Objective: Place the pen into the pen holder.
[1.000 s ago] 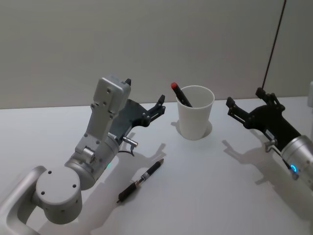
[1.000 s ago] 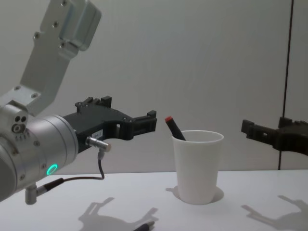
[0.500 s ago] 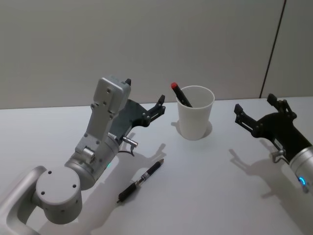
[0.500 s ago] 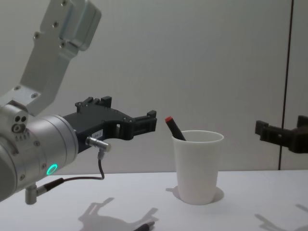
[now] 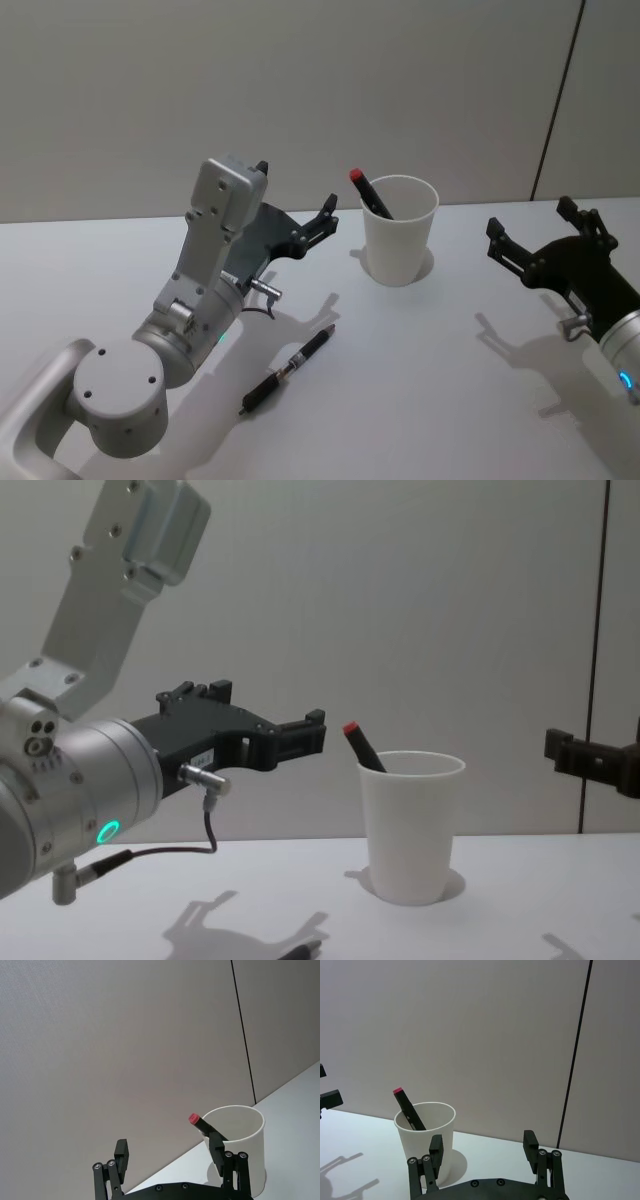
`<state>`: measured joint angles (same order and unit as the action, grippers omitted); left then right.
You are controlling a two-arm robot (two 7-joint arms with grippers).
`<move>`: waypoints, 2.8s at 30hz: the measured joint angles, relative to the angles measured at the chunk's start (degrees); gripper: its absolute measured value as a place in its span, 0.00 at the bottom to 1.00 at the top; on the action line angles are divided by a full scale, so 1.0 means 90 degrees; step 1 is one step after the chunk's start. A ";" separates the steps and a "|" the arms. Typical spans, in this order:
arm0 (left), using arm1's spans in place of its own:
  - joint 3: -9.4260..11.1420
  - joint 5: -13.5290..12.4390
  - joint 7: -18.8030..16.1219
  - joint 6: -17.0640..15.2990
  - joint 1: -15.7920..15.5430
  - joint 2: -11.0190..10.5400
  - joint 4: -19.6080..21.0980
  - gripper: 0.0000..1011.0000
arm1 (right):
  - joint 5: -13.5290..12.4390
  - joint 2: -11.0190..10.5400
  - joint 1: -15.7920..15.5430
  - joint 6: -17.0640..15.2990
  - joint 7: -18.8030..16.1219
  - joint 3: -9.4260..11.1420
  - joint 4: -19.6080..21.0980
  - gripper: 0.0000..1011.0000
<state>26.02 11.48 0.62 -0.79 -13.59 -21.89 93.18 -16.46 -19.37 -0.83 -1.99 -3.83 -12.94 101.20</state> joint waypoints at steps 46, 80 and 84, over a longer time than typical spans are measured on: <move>-0.0411 0.1813 0.1162 -0.1553 0.1245 -0.1573 0.1745 0.99 | 0.0000 0.0004 -0.0001 0.0005 0.0000 -0.0001 0.0003 0.99; -0.0315 0.1809 0.1185 -0.2908 0.1607 -0.1861 0.1728 0.99 | 0.0000 0.0004 0.0000 0.0005 0.0000 -0.0001 0.0003 0.99; -0.0301 0.1758 0.1189 -0.2945 0.1607 -0.1835 0.1682 0.99 | 0.0000 0.0004 0.0000 0.0005 0.0000 -0.0001 0.0003 0.99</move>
<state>23.31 27.31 11.32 -27.30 0.88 -38.41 108.32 -16.46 -19.34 -0.84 -1.95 -3.83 -12.94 101.22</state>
